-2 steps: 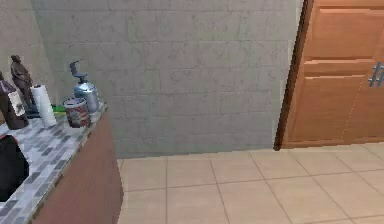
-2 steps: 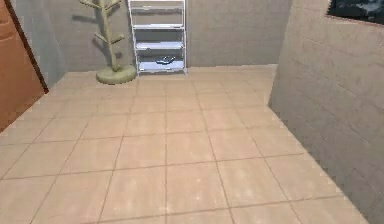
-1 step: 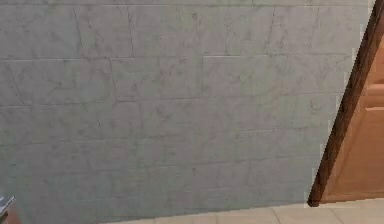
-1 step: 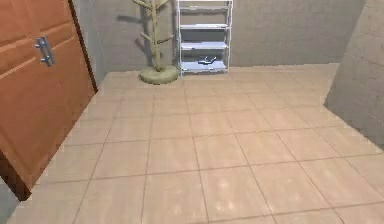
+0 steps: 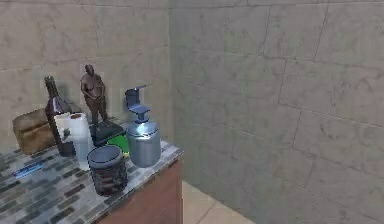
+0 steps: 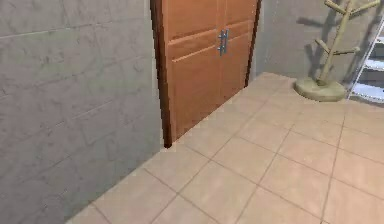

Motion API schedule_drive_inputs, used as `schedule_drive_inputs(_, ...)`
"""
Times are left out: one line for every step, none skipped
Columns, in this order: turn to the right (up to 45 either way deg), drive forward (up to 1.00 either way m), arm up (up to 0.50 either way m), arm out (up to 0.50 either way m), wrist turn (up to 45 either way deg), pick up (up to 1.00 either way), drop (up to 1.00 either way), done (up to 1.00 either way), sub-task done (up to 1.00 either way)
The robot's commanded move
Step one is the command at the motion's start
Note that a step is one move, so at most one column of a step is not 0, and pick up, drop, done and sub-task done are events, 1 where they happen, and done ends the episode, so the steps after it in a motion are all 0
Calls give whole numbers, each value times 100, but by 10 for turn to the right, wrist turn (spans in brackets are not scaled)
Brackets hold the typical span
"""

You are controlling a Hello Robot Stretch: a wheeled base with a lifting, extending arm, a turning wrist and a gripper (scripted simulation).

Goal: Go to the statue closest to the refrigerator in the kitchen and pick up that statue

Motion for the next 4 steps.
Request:
schedule_drive_inputs(-450, 0, 0, 0, 0, 0, 0, 0, 0)
schedule_drive_inputs(-450, 0, 0, 0, 0, 0, 0, 0, 0)
schedule_drive_inputs(-210, 0, 0, 0, 0, 0, 0, 0, 0)
schedule_drive_inputs(450, 0, 0, 0, 0, 0, 0, 0, 0)
